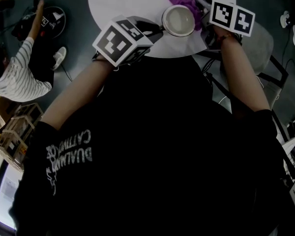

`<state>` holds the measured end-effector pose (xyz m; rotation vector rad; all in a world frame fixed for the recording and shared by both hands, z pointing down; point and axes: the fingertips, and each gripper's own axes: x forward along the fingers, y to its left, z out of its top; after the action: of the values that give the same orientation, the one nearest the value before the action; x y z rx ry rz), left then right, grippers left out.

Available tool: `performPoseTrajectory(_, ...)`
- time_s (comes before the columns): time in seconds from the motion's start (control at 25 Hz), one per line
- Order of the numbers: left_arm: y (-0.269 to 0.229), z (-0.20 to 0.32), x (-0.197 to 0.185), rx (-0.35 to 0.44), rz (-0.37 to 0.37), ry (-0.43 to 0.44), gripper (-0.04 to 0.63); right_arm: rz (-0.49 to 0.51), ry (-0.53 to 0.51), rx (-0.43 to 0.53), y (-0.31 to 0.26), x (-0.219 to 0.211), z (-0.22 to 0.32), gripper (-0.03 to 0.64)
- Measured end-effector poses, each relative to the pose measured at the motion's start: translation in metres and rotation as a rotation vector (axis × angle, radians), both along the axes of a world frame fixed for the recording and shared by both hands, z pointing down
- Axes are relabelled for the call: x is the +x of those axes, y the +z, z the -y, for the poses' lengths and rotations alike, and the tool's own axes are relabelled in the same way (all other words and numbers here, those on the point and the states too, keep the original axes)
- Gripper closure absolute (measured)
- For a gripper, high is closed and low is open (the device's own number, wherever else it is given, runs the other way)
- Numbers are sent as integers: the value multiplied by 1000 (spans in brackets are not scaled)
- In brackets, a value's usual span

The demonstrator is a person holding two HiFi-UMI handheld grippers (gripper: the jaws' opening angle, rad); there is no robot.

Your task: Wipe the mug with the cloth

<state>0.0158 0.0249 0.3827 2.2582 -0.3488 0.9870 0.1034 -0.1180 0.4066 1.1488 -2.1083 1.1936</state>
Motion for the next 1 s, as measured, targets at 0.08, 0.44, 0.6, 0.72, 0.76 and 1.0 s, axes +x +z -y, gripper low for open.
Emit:
performPoseTrajectory(0.08, 1, 0, 2, 0, 3, 4, 522, -20, 18, 8, 0, 6, -3, 529)
performPoseTrajectory(0.44, 1, -3, 4, -5, 8, 17, 522, -132, 41, 36, 0, 27, -21, 532)
performPoseTrajectory(0.6, 1, -3, 5, 0, 9, 21, 523, -135, 81, 43, -1, 34, -29, 532)
performPoseTrajectory(0.72, 1, -2, 5, 2, 11, 20, 523, -128, 122, 38, -1, 39, -35, 532)
performPoseTrajectory(0.76, 2, -2, 5, 3, 12, 20, 523, -128, 133, 38, -1, 40, -37, 532)
performPoseTrajectory(1.0, 2, -2, 7, 17, 16, 26, 525, -110, 193, 36, 0, 49, -53, 535)
